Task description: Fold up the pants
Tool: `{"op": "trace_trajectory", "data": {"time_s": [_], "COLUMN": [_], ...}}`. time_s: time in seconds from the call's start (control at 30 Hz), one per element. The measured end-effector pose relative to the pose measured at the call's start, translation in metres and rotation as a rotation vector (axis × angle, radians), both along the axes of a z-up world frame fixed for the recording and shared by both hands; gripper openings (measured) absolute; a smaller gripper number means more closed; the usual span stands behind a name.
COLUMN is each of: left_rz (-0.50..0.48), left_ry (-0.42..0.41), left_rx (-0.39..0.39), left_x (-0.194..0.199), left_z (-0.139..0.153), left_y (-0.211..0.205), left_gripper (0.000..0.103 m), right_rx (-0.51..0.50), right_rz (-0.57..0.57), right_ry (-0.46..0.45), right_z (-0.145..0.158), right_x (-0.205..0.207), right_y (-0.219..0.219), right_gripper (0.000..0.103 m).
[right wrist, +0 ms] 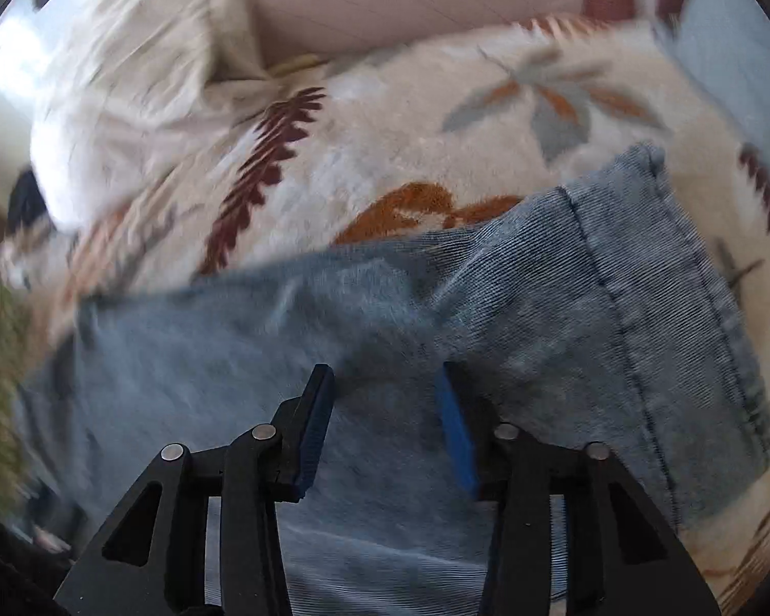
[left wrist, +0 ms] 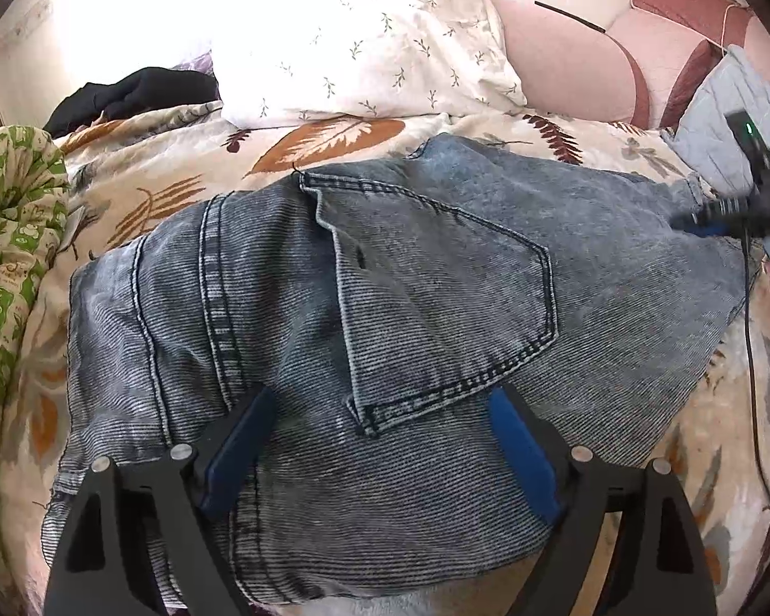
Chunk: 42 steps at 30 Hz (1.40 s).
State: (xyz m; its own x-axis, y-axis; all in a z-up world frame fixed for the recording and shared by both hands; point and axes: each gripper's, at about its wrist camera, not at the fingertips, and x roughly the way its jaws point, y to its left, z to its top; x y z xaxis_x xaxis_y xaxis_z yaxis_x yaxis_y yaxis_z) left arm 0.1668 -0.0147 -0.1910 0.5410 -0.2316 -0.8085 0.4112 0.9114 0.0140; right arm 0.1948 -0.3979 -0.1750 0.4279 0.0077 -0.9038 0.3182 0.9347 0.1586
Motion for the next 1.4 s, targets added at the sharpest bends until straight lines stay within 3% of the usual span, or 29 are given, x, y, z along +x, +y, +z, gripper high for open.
{"op": "trace_trajectory", "data": {"time_s": [0.07,0.17,0.27,0.33,0.43,0.57,0.67,0.83,1.03,1.2,1.4], "left_rz": [0.001,0.01,0.026,0.048,0.072,0.107,0.128,0.146,0.189,0.225,0.28], "left_ry": [-0.002,-0.004,-0.016,-0.031,-0.061,-0.14,-0.176,-0.229,-0.244,-0.211,-0.136], "left_rx": [0.002,0.005,-0.001,-0.013,-0.031,-0.039,-0.052,-0.047,-0.008,0.032,0.06], "left_x": [0.0,0.001,0.002,0.0,-0.006,-0.016,-0.021,-0.03,-0.03,-0.023,-0.009], "left_z": [0.0,-0.001,0.001,0.005,0.019,0.041,0.055,0.068,0.063,0.048,0.024], "left_y": [0.0,-0.001,-0.001,0.0,0.002,0.011,0.019,0.029,0.037,0.047,0.062], "left_gripper": [0.088,0.09,0.091,0.091,0.091,0.091,0.091,0.091,0.091,0.091,0.091], "right_rx": [-0.14,-0.219,-0.219,-0.263,-0.237,-0.191,-0.17,-0.171,-0.197,-0.215,-0.264], "right_rz": [-0.013,-0.012,-0.062,-0.067,0.001,0.052,0.078,0.05,-0.028,-0.058,-0.056], "right_ry": [0.024,0.011,0.011,-0.058,-0.2,-0.343,-0.394,-0.348,-0.202,-0.156,-0.041], "right_z": [-0.004,-0.006,0.006,0.026,0.063,0.105,0.115,0.101,0.055,0.035,0.002], "right_x": [-0.014,-0.023,-0.026,-0.036,-0.063,-0.093,-0.104,-0.107,-0.094,-0.086,-0.081], "right_y": [0.011,0.017,0.017,0.031,0.066,0.109,0.132,0.133,0.102,0.086,0.076], "right_gripper": [0.036,0.036,0.038,0.043,0.046,0.068,0.071,0.071,0.071,0.071,0.071]}}
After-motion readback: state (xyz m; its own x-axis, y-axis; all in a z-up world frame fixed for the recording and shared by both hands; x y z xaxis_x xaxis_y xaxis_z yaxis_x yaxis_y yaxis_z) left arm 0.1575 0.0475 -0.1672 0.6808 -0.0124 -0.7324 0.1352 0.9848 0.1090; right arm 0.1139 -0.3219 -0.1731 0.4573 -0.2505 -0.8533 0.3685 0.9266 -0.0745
